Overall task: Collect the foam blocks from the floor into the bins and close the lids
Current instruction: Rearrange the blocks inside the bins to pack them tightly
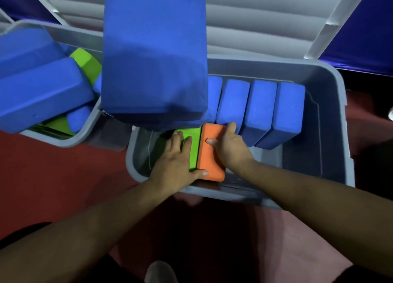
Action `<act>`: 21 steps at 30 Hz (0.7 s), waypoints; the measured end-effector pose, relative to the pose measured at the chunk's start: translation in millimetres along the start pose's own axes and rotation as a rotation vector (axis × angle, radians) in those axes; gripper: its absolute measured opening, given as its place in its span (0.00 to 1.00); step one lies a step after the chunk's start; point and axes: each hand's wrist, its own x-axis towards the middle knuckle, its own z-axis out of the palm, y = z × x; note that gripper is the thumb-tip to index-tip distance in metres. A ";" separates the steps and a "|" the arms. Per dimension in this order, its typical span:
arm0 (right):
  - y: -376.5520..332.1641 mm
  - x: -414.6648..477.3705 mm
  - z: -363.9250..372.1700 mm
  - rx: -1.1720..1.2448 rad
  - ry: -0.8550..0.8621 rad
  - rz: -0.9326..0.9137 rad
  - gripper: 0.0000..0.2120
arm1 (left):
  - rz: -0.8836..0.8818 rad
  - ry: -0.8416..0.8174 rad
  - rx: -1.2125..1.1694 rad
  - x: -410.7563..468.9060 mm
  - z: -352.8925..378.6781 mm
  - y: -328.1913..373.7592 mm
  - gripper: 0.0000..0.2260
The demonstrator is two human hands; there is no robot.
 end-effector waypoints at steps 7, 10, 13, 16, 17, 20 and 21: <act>-12.3 -4.8 -11.4 -0.092 -0.088 0.056 0.22 | -0.053 -0.316 -0.027 2.7 -47.9 15.6 0.42; -33.5 -8.1 -36.4 -0.237 -0.041 0.011 0.21 | 0.052 -0.330 -0.145 -11.4 -93.7 26.0 0.30; -73.5 -15.8 -74.9 -0.182 0.153 -0.124 0.21 | 0.337 -0.164 -0.270 -33.9 -152.6 36.9 0.21; -120.2 -31.9 -104.4 0.021 0.232 -0.219 0.21 | 0.517 0.092 -0.402 -48.1 -208.2 41.4 0.10; -132.1 -38.4 -108.7 0.078 0.235 -0.236 0.22 | 0.521 0.223 -0.419 -49.7 -220.5 40.8 0.09; -152.8 -54.7 -110.5 0.143 0.243 -0.270 0.25 | 0.329 0.644 -0.302 -41.6 -233.2 25.1 0.13; -155.9 -57.7 -109.4 0.143 0.238 -0.267 0.25 | 0.163 0.712 -0.246 -34.5 -229.2 15.8 0.19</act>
